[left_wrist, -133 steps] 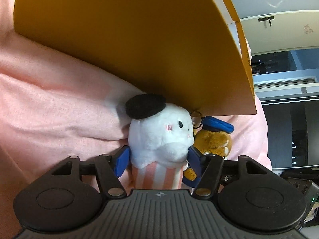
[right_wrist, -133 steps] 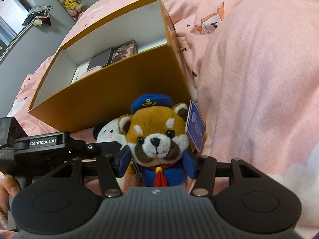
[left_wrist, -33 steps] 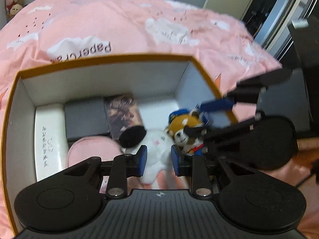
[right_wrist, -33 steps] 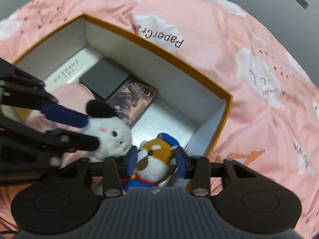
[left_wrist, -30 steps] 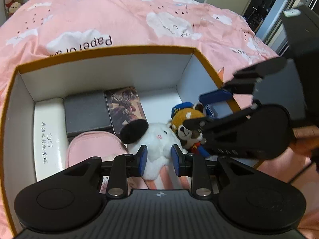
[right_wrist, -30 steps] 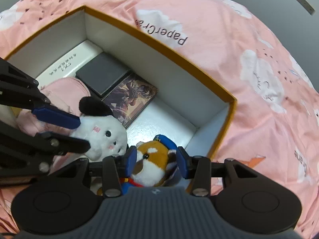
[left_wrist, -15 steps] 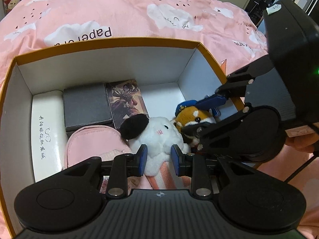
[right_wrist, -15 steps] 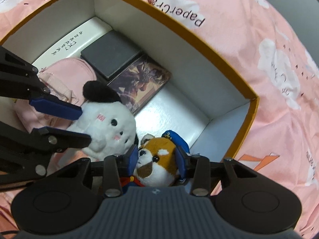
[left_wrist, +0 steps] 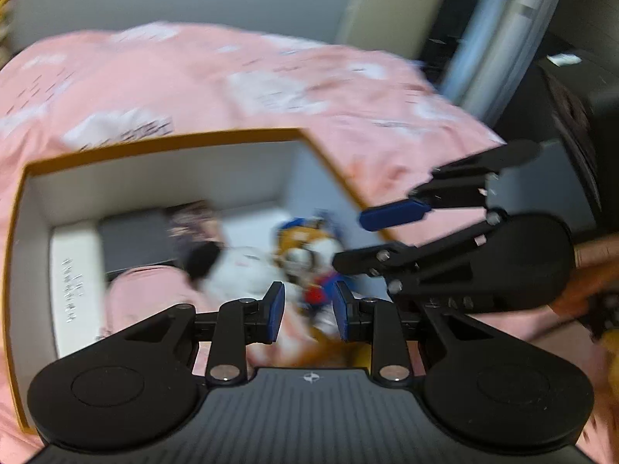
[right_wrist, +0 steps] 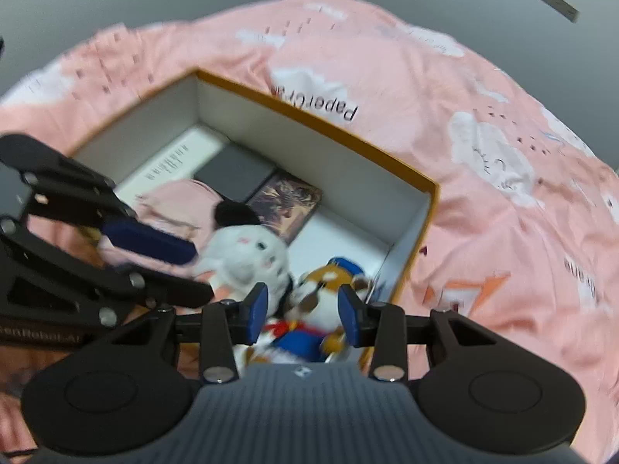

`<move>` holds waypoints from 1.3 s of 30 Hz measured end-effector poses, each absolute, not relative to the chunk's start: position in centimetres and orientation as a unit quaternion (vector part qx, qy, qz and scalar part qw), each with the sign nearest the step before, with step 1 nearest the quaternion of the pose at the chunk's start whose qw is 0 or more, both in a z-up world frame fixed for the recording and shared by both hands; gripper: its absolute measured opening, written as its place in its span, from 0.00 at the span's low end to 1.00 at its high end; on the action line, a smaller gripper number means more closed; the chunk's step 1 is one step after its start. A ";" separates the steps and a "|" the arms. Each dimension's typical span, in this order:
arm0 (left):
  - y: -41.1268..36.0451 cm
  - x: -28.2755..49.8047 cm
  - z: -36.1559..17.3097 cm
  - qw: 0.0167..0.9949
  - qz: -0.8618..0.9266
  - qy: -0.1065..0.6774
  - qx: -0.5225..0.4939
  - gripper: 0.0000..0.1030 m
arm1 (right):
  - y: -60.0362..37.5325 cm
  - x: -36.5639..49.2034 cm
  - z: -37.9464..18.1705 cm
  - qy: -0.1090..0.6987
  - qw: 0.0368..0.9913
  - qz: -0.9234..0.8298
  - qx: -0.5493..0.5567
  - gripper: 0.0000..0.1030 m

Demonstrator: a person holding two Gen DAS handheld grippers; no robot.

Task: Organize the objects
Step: 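Lower the dog plush and red panda plush into the box and open both tools, then grasp the orange crochet ball with the left tool while the right tool grasps the yellow tape measure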

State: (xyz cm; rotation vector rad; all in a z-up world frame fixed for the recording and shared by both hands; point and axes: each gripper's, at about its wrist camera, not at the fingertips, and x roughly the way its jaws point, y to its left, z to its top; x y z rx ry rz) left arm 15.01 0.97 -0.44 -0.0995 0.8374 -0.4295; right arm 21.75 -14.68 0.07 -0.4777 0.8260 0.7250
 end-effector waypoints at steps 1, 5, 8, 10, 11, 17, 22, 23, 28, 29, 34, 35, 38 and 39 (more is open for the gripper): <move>0.5 14.1 -0.2 0.887 -0.229 0.400 -0.037 0.31 | -15.5 20.8 0.6 0.386 0.831 0.342 -0.209 0.40; -1.6 12.5 -1.2 0.860 -0.285 0.424 0.002 0.33 | -18.8 17.6 1.2 0.394 0.835 0.350 -0.157 0.40; -3.2 12.5 -3.4 0.843 -0.286 0.455 0.032 0.40 | -20.0 16.9 -0.7 0.422 0.826 0.341 -0.151 0.40; -4.0 13.1 -5.1 0.829 -0.289 0.477 0.037 0.42 | -20.4 16.9 -2.7 0.443 0.817 0.334 -0.157 0.40; -4.4 13.3 -6.2 0.822 -0.290 0.488 0.039 0.43 | -20.5 16.9 -3.7 0.449 0.812 0.335 -0.165 0.41; -5.7 14.7 -10.1 0.793 -0.290 0.534 0.031 0.53 | -20.0 17.8 -8.4 0.469 0.780 0.346 -0.229 0.41; -5.7 15.3 -11.7 0.777 -0.296 0.556 0.000 0.58 | -19.8 18.9 -10.0 0.479 0.752 0.376 -0.252 0.45; -5.6 15.3 -12.0 0.773 -0.298 0.560 -0.008 0.56 | -19.8 19.2 -10.2 0.486 0.746 0.383 -0.246 0.45; -5.7 14.9 -12.4 0.761 -0.307 0.571 -0.022 0.44 | -19.9 20.6 -11.0 0.504 0.731 0.406 -0.217 0.50; -5.7 14.6 -12.2 0.761 -0.306 0.572 -0.018 0.44 | -19.9 20.8 -11.2 0.507 0.729 0.407 -0.214 0.53; -4.7 13.5 -10.7 0.767 -0.289 0.572 -0.021 0.44 | -19.3 20.0 -11.9 0.506 0.722 0.408 -0.237 0.53; -4.5 13.1 -10.2 0.771 -0.285 0.569 -0.019 0.44 | -19.3 19.8 -11.8 0.504 0.725 0.404 -0.240 0.53; -3.2 12.4 -8.4 0.781 -0.284 0.556 -0.030 0.44 | -19.6 19.4 -10.7 0.499 0.732 0.400 -0.234 0.53; -2.9 12.1 -7.6 0.786 -0.284 0.548 -0.034 0.44 | -19.8 19.2 -10.1 0.497 0.734 0.400 -0.233 0.53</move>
